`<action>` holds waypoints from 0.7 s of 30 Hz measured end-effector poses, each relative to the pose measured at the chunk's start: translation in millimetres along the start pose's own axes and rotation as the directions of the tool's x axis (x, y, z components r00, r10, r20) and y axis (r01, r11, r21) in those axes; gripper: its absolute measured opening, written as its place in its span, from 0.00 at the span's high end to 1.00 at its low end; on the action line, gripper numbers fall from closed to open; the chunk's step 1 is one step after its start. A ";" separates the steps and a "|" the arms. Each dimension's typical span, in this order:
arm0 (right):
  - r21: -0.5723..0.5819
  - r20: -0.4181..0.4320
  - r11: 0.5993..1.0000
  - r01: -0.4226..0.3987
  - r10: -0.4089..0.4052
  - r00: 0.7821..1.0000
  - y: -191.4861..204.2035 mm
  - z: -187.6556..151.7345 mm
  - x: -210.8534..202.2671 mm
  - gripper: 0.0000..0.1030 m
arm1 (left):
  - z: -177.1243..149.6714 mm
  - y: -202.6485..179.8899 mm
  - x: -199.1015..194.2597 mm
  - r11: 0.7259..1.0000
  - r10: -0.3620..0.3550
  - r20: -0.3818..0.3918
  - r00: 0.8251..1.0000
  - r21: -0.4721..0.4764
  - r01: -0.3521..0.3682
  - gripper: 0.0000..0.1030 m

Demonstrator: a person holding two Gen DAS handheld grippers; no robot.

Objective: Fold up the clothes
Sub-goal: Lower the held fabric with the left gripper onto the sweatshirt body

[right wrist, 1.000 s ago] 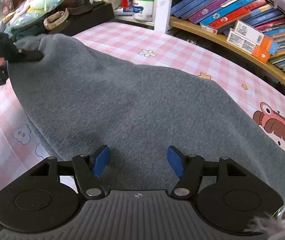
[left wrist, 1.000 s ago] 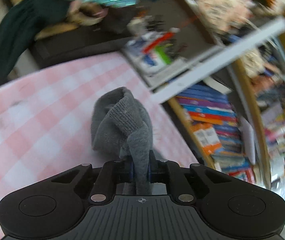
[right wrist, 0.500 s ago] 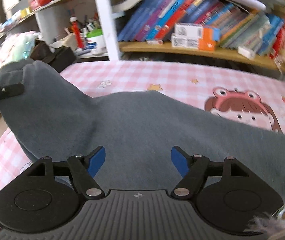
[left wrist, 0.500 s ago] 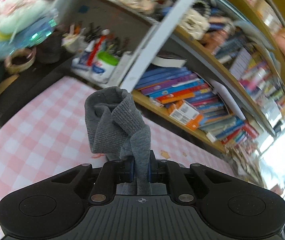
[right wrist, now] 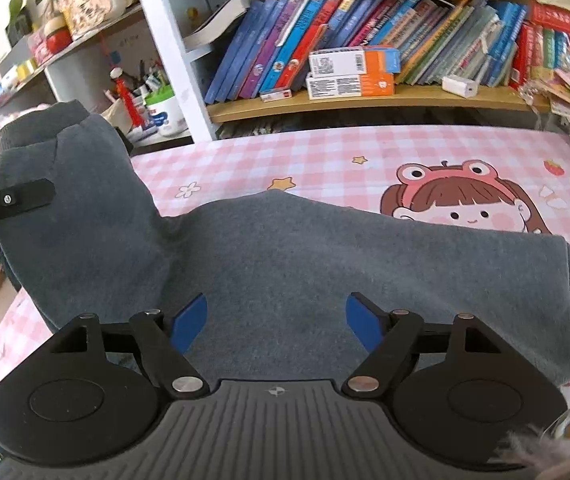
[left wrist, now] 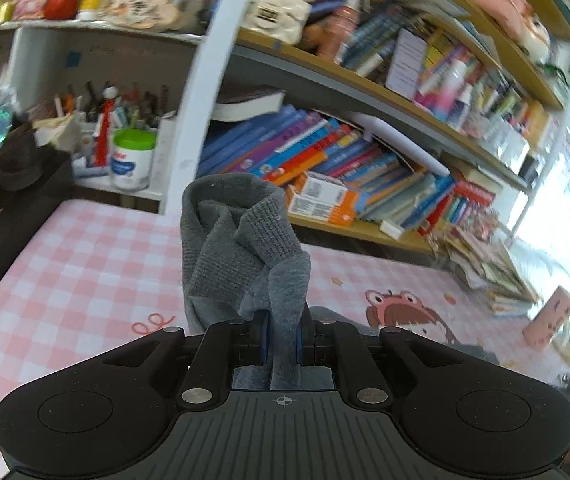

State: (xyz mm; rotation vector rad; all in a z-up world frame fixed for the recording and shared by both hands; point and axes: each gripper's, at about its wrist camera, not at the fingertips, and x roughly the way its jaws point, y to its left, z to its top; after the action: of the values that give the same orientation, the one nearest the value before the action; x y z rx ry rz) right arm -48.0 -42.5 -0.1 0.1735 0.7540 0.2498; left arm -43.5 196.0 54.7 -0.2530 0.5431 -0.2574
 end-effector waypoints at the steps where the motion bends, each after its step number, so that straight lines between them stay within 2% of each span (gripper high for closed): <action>1: 0.011 0.002 1.000 0.000 -0.001 1.000 -2.9 -0.1 -0.5 0.27 | 0.5 -4.3 3.4 1.000 -0.003 -0.009 1.000 0.016 0.003 0.90; 6: 0.067 0.012 0.998 0.006 -0.007 1.000 -17.3 -1.8 -3.1 0.27 | -2.7 -25.4 22.7 0.995 -0.004 -0.073 0.997 0.100 0.011 0.89; 10: 0.105 0.016 0.994 0.015 -0.017 1.000 -28.7 -3.7 -5.3 0.27 | -9.1 -41.8 37.0 0.989 0.004 -0.113 0.994 0.146 0.013 0.82; 12: 0.123 0.020 0.992 0.021 -0.024 1.000 -34.3 -4.4 -6.2 0.27 | -12.5 -49.9 44.0 0.988 -0.007 -0.140 0.990 0.151 0.028 0.73; 13: 0.132 0.023 0.991 0.024 -0.027 0.999 -37.1 -5.1 -6.7 0.27 | -14.6 -54.2 47.7 0.987 -0.021 -0.161 0.987 0.152 0.046 0.62; 14: 0.141 0.025 0.990 0.027 -0.031 0.999 -39.8 -5.8 -7.2 0.27 | -17.2 -59.5 51.1 0.985 -0.048 -0.191 0.980 0.154 0.078 0.50; 16: 0.166 0.029 0.986 0.032 -0.037 0.999 -45.5 -6.5 -7.8 0.27 | -23.7 -70.6 55.9 0.968 -0.138 -0.260 0.956 0.168 0.185 0.38; 18: 0.191 0.034 0.981 0.036 -0.044 0.998 -50.7 -6.9 -8.4 0.27 | -28.9 -80.0 56.0 0.946 -0.181 -0.308 0.934 0.204 0.251 0.36; 20: 0.223 0.039 0.974 0.040 -0.050 0.998 -56.0 -7.1 -9.2 0.27 | -29.1 -82.9 49.5 0.935 -0.179 -0.295 0.938 0.245 0.256 0.35; 21: 0.238 0.040 0.970 0.041 -0.052 0.998 -58.4 -7.2 -9.7 0.27 | -26.5 -79.3 45.0 0.936 -0.196 -0.275 0.941 0.235 0.263 0.35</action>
State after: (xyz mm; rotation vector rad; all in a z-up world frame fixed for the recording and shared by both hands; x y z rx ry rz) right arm -50.4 -100.6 -13.2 0.3867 0.7399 0.1093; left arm -34.3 103.4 35.5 -0.0180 0.7188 -0.5939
